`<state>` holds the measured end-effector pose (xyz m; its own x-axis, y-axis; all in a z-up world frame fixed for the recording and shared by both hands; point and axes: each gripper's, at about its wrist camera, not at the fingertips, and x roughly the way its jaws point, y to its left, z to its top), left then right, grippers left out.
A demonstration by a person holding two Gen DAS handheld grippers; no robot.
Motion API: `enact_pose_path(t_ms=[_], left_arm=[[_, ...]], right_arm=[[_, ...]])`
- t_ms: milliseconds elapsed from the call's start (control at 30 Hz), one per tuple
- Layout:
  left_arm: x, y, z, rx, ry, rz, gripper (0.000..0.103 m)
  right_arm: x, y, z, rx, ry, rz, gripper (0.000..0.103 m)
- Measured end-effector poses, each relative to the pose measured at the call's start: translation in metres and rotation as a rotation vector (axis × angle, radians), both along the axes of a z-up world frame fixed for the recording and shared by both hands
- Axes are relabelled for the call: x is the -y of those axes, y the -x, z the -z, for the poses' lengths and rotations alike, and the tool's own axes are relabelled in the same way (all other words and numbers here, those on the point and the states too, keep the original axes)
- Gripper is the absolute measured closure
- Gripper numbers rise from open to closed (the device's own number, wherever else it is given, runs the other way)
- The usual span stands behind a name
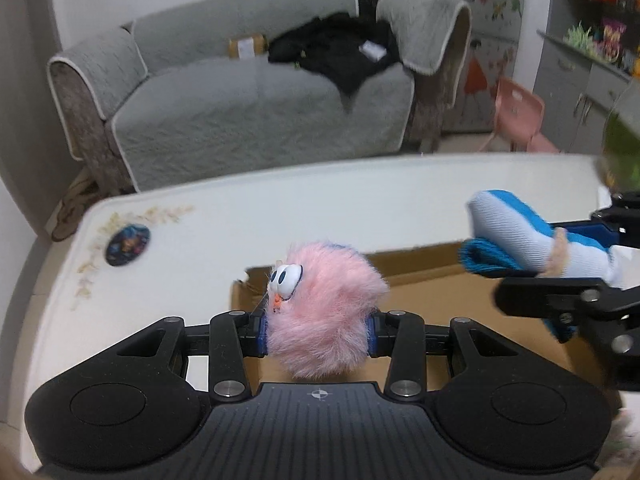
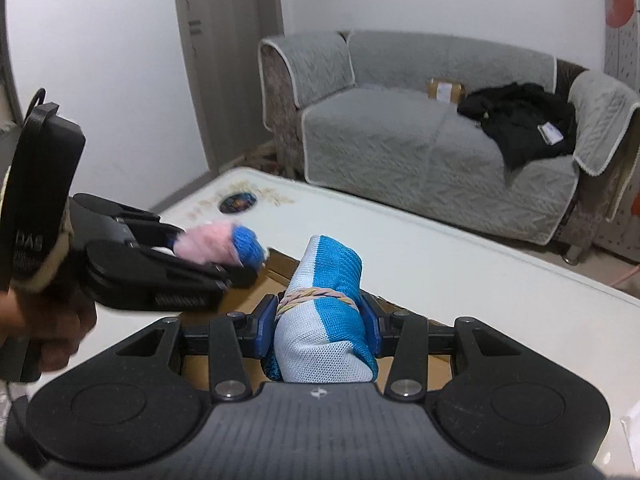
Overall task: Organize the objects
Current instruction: 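Carry pink toy and blue-white sock into the cardboard tray with both grippers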
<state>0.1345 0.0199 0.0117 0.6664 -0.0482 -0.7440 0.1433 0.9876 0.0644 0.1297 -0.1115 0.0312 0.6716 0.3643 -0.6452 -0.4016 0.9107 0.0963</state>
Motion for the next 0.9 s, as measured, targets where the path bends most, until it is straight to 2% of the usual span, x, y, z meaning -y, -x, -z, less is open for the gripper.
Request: enact_pose_path(t_ms=[100,200,333,600,900], left_arm=[[0.003,-0.014,0.025,-0.013,-0.042,0.017,0.055],[0.006,-0.017,0.04,-0.014,-0.082,0.046,0.055],[0.007,-0.021,0.053,-0.014,-0.117,0.085,0.055],[-0.001,-0.03,0.074,-0.054,-0.098,0.088,0.055],[-0.005,-0.03,0.075,-0.03,-0.083,0.073,0.05]], right_arm=[[-0.003,-0.019,0.021,-0.041,0.024,0.014,0.063],[-0.002,-0.042,0.039,-0.087,0.034,0.035,0.063],[-0.004,-0.051,0.051,-0.128,0.052,0.034,0.062],[-0.002,-0.048,0.061,-0.18,0.072,0.024,0.063],[-0.006,-0.063,0.068,-0.218,0.077,0.008,0.062]])
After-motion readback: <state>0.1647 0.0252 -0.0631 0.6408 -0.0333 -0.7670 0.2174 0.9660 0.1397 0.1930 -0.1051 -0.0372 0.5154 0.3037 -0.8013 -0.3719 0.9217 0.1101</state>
